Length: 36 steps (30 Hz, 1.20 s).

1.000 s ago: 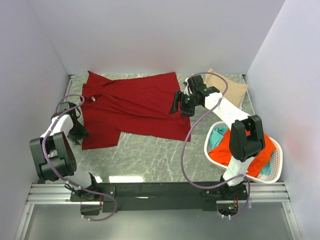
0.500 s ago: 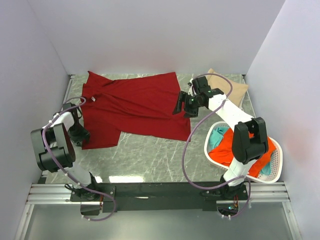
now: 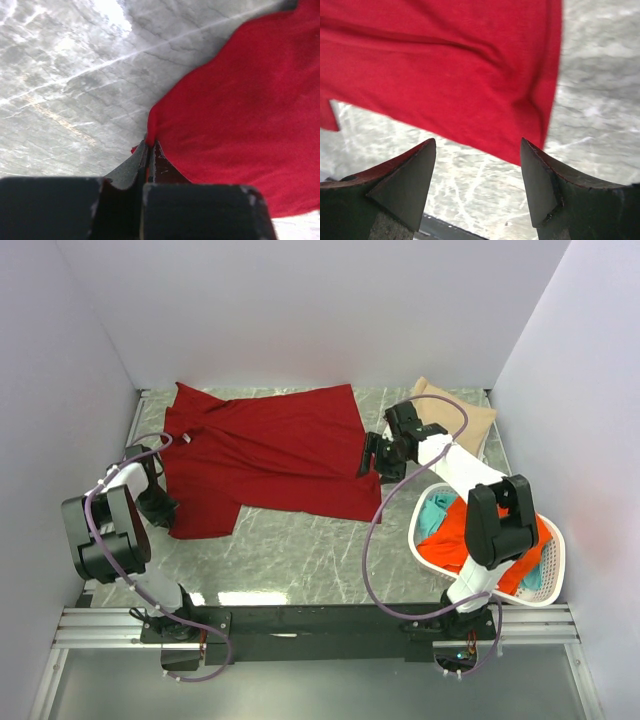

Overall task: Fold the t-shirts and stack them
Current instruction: Flatten the tshirt out

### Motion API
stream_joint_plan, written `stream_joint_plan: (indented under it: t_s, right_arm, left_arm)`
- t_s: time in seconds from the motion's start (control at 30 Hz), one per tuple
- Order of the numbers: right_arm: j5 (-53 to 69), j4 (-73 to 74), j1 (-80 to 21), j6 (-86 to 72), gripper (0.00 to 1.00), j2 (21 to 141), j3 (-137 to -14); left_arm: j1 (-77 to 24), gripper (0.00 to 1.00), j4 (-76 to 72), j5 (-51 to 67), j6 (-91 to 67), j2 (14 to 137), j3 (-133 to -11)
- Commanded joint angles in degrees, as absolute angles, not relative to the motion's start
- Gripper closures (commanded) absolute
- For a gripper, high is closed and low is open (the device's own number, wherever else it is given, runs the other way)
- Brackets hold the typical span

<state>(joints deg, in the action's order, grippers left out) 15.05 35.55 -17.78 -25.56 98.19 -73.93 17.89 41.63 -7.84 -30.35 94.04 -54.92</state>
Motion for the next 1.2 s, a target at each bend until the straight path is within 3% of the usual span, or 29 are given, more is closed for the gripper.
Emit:
stream_joint_plan:
  t_s: [0.0, 0.7, 1.17]
  right_arm:
    - [9.4, 36.5, -18.4, -23.8, 0.26, 99.3, -73.3]
    - [0.7, 41.7, -22.1, -24.1, 0.35, 101.6, -67.1]
    - [2.1, 41.6, -24.2, -25.7, 0.47, 101.3, -64.1]
  left_arm:
    - [18.4, 0.99, 41.7, -4.8, -29.3, 91.4, -55.4]
    - [20.7, 1.00, 51.3, 0.2, -33.9, 65.8, -59.1]
    - [20.8, 1.00, 54.2, -2.0, -33.6, 59.8, -57.7]
